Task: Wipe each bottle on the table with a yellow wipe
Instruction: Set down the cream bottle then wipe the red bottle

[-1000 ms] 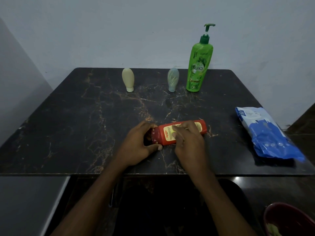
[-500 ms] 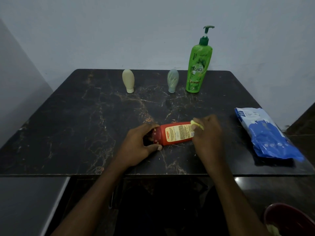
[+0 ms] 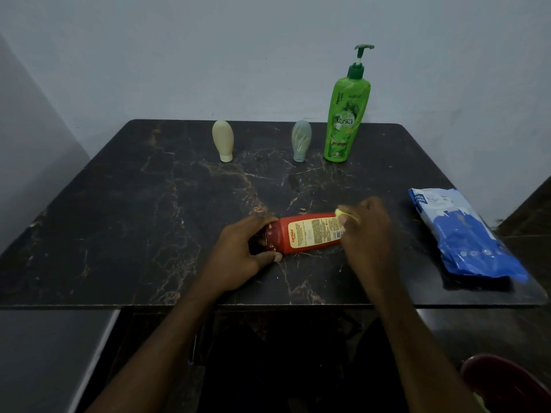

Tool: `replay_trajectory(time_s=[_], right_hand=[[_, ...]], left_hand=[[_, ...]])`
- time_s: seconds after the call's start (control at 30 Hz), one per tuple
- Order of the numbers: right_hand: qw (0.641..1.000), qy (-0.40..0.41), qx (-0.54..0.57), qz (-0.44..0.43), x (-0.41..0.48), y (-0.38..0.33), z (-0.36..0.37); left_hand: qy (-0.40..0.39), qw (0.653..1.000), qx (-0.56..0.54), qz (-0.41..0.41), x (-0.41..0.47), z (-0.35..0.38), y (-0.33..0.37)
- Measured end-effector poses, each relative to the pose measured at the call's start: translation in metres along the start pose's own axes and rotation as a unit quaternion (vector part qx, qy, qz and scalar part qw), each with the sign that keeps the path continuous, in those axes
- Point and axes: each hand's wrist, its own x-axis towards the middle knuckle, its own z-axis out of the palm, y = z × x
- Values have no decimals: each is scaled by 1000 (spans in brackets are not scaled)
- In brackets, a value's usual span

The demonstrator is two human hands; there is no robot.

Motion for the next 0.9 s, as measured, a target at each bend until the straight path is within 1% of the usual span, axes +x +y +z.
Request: replay_trajectory(time_s=[0.07, 0.17, 0.3, 0.43, 0.5, 0.57, 0.7, 0.9], right_hand=[[1000, 2, -17, -4, 1, 4, -4], [999, -14, -9, -38, -4, -9, 6], [983, -69, -45, -165, -12, -37, 26], [958, -102, -81, -257, -17, -53, 35], [949, -114, -98, -276, -21, -50, 35], [943, -108, -105, -295, -32, -40, 36], [950, -67, -19, -304, -61, -9, 44], [958, -33, -7, -285, -64, -11, 50]], left_hand=[[-1, 1000, 2, -2, 0, 1, 0], [1, 1000, 6, -5, 0, 0, -1], [13, 1000, -6, 2, -1, 1, 0], [19, 999, -28, 5, 0, 2, 0], [16, 999, -34, 6, 1, 2, -1], [17, 999, -34, 7, 1, 1, -2], [15, 999, -28, 4, 1, 1, -2], [12, 999, -32, 1, 2, 1, -2]])
